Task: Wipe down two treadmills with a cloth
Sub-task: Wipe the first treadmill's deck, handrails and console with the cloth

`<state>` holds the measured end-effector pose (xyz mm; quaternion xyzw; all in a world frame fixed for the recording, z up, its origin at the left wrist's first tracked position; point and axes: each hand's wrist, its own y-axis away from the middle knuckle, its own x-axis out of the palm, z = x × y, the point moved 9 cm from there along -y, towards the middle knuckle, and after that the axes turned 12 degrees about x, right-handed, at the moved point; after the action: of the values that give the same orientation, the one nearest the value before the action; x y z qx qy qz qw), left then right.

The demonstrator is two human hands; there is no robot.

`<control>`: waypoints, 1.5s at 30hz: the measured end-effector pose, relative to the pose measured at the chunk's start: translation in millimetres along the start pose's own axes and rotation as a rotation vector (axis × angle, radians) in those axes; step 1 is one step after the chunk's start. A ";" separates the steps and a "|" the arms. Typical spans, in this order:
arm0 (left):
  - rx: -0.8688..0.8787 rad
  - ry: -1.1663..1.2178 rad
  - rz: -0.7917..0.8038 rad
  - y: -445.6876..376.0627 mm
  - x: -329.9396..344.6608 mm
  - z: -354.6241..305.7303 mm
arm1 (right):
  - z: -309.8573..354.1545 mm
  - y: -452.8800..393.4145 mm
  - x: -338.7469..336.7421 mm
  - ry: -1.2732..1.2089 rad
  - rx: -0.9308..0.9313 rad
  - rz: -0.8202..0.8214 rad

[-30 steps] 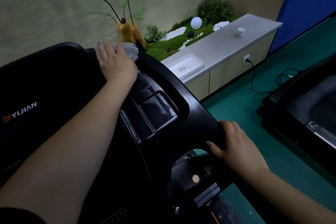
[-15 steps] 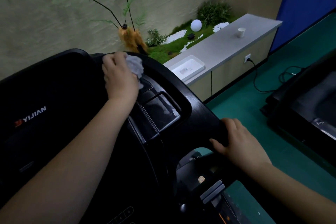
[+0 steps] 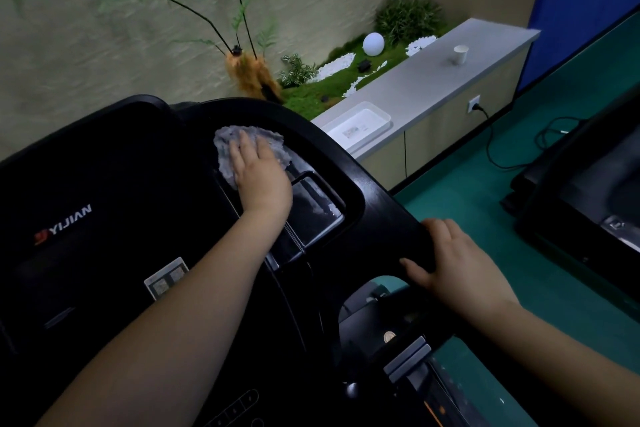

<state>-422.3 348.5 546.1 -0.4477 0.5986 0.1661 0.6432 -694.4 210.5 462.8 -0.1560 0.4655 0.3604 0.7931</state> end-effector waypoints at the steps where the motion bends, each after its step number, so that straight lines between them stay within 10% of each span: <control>1: 0.054 0.037 -0.015 -1.0 4.5 -4.6 | -0.4 0.2 0.1 -0.002 0.001 0.000; 8: 0.599 0.014 0.178 52.0 19.9 -60.4 | -0.8 0.3 0.6 0.006 0.004 0.001; 16: -0.017 -0.132 0.003 -16.8 -17.5 5.7 | -0.8 -0.1 0.8 0.003 0.009 0.008; 24: 0.500 0.135 0.219 28.4 2.7 -57.3 | 0.2 0.6 -0.8 0.003 0.003 0.002; 30: 0.445 -0.226 0.310 77.0 10.4 -48.1 | 0.3 0.0 -1.1 0.008 0.000 -0.001; 41: 0.101 0.521 0.264 75.9 22.6 -59.7 | -0.3 0.5 -0.2 0.016 -0.007 -0.010; 45: 0.304 0.218 0.551 82.3 21.2 -52.3 | 0.5 -0.1 0.3 0.013 -0.004 -0.003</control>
<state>-511.6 345.9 501.7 -0.1828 0.7804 0.1937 0.5657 -693.9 210.9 462.8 -0.1607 0.4700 0.3589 0.7902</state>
